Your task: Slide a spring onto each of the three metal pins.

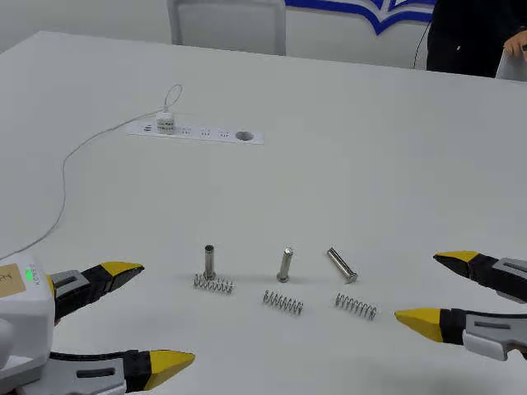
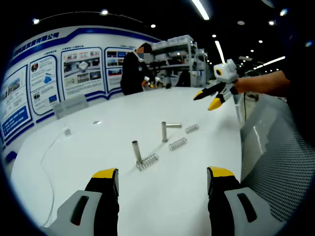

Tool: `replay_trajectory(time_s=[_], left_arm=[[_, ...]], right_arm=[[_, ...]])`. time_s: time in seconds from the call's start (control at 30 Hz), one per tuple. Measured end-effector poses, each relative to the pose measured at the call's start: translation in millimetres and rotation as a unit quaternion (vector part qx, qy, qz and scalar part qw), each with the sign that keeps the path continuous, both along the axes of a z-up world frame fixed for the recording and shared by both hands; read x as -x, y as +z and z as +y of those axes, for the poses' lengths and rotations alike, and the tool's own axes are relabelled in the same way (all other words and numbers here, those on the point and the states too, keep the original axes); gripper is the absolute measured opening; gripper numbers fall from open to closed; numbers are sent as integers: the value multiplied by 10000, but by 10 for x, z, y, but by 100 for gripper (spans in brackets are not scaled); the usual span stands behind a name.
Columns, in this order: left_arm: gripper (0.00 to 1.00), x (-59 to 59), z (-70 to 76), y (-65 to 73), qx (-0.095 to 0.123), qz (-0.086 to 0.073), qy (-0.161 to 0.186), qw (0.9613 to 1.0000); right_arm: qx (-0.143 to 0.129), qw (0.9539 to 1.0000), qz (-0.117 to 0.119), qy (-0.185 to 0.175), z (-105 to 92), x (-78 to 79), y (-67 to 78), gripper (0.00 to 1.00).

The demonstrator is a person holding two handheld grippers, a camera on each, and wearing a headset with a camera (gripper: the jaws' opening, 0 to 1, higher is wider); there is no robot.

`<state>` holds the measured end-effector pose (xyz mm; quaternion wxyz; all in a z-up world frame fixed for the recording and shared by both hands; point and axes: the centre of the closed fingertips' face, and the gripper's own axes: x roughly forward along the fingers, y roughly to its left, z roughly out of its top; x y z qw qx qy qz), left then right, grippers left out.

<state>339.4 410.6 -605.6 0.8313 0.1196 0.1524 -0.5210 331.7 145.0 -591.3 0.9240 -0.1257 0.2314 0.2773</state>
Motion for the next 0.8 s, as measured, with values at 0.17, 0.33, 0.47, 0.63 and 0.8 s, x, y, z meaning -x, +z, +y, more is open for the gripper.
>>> replay_trajectory(time_s=[0.17,0.33,0.47,0.63,0.8], left_arm=[[75,1,-1,6,14,-2,17,10000],[74,1,-7,10,19,-1,27,10000],[74,4,-6,4,14,0,41,10000],[74,6,18,-9,11,19,79,10000],[73,8,31,-14,18,36,116,9999]], right_arm=[[3,10000,67,59,81,-175,23,59],[106,9997,182,82,170,-368,26,52],[110,9995,292,6,217,-515,3,45],[131,9990,411,-84,248,-632,-44,39],[164,9980,562,-237,252,-734,-122,32]])
